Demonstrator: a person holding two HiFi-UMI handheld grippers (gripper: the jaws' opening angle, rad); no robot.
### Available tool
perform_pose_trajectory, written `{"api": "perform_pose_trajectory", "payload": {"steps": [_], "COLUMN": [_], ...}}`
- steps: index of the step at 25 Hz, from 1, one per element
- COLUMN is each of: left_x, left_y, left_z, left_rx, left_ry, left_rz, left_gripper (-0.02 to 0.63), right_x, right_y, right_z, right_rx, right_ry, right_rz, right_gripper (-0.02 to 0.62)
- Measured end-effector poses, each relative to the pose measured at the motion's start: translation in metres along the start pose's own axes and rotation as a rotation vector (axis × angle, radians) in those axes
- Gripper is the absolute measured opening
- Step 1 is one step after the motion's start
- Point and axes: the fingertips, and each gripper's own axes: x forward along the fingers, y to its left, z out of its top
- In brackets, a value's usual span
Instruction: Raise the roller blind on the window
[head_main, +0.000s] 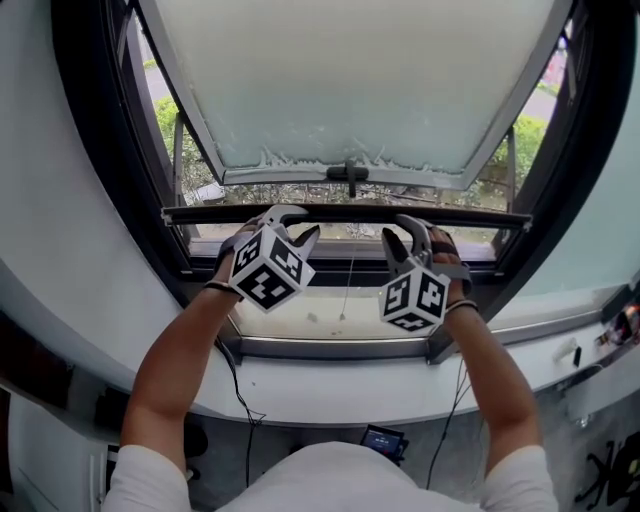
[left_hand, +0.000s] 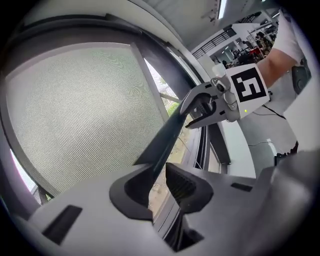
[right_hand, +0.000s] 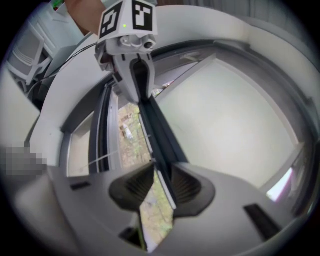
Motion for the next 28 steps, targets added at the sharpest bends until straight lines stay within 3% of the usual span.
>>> {"api": "perform_pose_trajectory", "payload": {"steps": [9, 28], "left_x": [-0.013, -0.02], "left_y": [0.024, 0.037], "left_z": [0.025, 0.04], "left_rx": [-0.012, 0.018], "left_ry": [-0.046, -0.05], "left_rz": [0.039, 0.039], "left_gripper": [0.092, 0.092], "right_x": [-0.031, -0.052], "right_y": [-0.012, 0.09], "right_z": [0.024, 0.001], "right_rx": [0.137, 0.371], "right_ry": [-0.106, -0.042], "right_rz": [-0.142, 0.079], "right_gripper": [0.11, 0.11]}}
